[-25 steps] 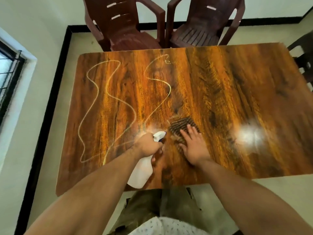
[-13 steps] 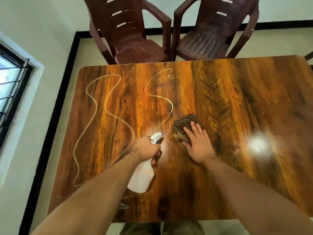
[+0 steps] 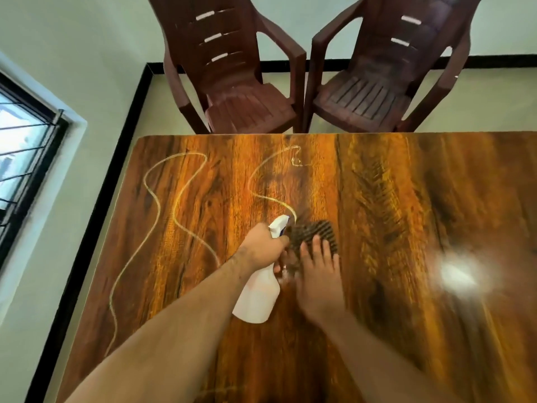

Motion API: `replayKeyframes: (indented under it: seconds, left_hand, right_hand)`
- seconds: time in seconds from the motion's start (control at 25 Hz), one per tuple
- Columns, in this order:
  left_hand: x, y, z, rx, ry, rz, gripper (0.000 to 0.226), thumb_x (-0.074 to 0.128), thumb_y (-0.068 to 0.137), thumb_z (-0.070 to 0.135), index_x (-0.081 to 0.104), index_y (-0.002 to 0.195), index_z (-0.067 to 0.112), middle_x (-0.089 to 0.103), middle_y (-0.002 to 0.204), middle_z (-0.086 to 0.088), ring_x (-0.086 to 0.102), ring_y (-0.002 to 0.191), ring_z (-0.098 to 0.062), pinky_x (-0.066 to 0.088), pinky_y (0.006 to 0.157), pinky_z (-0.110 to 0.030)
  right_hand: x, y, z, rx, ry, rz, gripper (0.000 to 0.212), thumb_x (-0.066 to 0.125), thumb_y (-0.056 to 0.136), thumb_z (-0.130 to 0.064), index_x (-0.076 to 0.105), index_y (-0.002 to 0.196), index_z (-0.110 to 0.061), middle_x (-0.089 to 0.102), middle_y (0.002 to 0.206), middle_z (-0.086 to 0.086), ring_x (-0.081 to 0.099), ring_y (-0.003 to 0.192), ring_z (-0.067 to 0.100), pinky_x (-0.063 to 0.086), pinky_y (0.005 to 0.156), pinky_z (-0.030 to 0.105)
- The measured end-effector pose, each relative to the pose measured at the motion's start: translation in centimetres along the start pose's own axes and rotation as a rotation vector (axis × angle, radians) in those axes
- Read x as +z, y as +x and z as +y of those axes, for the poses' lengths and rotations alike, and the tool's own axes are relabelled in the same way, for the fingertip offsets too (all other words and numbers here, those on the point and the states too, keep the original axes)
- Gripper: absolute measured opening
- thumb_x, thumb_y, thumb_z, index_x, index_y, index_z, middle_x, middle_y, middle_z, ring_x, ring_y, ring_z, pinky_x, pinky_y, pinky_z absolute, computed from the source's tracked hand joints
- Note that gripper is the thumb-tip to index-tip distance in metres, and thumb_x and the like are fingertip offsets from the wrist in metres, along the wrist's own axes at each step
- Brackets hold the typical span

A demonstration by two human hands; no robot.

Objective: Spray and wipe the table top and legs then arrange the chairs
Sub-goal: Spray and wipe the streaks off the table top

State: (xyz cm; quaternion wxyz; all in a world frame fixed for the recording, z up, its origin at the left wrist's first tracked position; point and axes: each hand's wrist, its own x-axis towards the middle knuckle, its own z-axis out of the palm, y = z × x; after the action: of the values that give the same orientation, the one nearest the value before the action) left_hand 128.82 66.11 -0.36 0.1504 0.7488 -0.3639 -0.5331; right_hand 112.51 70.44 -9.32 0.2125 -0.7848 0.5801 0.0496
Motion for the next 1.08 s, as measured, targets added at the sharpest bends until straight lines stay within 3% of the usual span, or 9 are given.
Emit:
replayKeyframes:
  seconds: [0.08,0.16,0.28,0.44,0.52,0.64,0.84,1.0,1.08]
  left_hand:
    - [-0.7,1.2,2.0,0.002,-0.054,-0.004,0.016,0.058,0.096,0.014,0.064,0.098,-0.001,0.077,0.085,-0.017,0.06,0.041,-0.022,0.054,0.052,-0.034]
    - [-1.5,2.6,3.2,-0.009,-0.09,0.018,0.013,0.058,0.096,0.012,0.065,0.096,0.001,0.077,0.083,-0.015,0.059,0.04,-0.022,0.053,0.05,-0.032]
    - [-2.4,4.3,3.9,-0.049,-0.124,0.105,0.016,0.06,0.093,0.014,0.066,0.098,0.0,0.077,0.08,-0.013,0.062,0.043,-0.022,0.056,0.052,-0.033]
    - [-3.3,6.8,4.2,-0.036,-0.141,0.233,0.016,0.064,0.093,0.02,0.066,0.086,0.007,0.075,0.079,-0.013,0.064,0.05,-0.022,0.06,0.062,-0.039]
    - [-3.9,8.2,4.7,-0.023,-0.154,0.26,0.017,0.064,0.095,0.021,0.062,0.082,0.011,0.074,0.08,-0.015,0.065,0.058,-0.024,0.061,0.068,-0.043]
    - [-4.8,9.6,5.8,-0.054,-0.132,0.235,0.013,0.063,0.096,0.019,0.054,0.086,0.015,0.069,0.081,-0.008,0.063,0.065,-0.018,0.058,0.07,-0.037]
    - [-6.4,11.0,5.8,-0.102,-0.227,0.172,0.014,0.062,0.096,0.015,0.05,0.103,0.01,0.076,0.093,-0.02,0.059,0.041,-0.018,0.055,0.047,-0.033]
    - [-7.2,12.0,5.8,-0.092,-0.212,0.168,0.012,0.063,0.095,0.015,0.053,0.09,0.009,0.076,0.094,-0.021,0.059,0.046,-0.02,0.056,0.059,-0.037]
    - [-7.1,12.0,5.6,-0.095,-0.192,0.155,0.015,0.064,0.095,0.016,0.05,0.091,0.012,0.076,0.093,-0.017,0.06,0.049,-0.019,0.057,0.061,-0.037]
  right_hand:
    - [1.4,-4.9,-1.2,-0.1,0.007,0.026,0.062,0.02,0.101,-0.05,0.025,0.158,-0.025,0.013,0.167,0.006,0.007,0.154,0.031,-0.001,0.122,0.047]
    - [1.4,-3.5,-1.3,-0.104,0.03,-0.04,0.065,0.01,0.101,-0.053,0.027,0.157,-0.026,0.017,0.167,0.006,0.009,0.154,0.03,0.0,0.122,0.046]
    - [-1.4,7.2,-1.9,-0.077,-0.013,0.046,0.064,0.02,0.103,-0.05,0.013,0.161,-0.024,0.0,0.168,0.009,-0.007,0.154,0.03,-0.006,0.124,0.047]
    - [-4.8,19.1,-2.6,0.064,0.02,0.046,0.068,0.029,0.103,-0.046,0.008,0.161,-0.018,-0.006,0.168,0.012,-0.009,0.154,0.032,-0.002,0.124,0.051]
    - [-3.3,16.7,-3.3,0.051,0.058,0.14,0.066,0.027,0.102,-0.046,0.018,0.16,-0.016,0.004,0.167,0.014,0.001,0.154,0.034,0.003,0.124,0.051]
    - [-2.1,10.5,-2.9,0.039,0.09,0.209,0.068,0.011,0.101,-0.051,0.039,0.153,-0.017,0.025,0.163,0.013,0.021,0.151,0.034,0.011,0.12,0.05]
    - [-7.2,23.4,-2.9,0.09,0.085,0.08,0.069,0.028,0.102,-0.049,0.01,0.161,-0.019,-0.006,0.168,0.011,-0.009,0.154,0.031,-0.004,0.124,0.05]
    - [-7.7,23.9,-1.3,-0.239,-0.08,0.038,0.066,0.027,0.103,-0.049,0.007,0.16,-0.024,-0.009,0.168,0.004,-0.013,0.153,0.022,-0.008,0.123,0.044]
    - [-7.9,22.9,-0.5,-0.262,-0.11,0.025,0.065,0.028,0.104,-0.048,0.004,0.16,-0.025,-0.012,0.167,0.002,-0.016,0.152,0.021,-0.009,0.123,0.043]
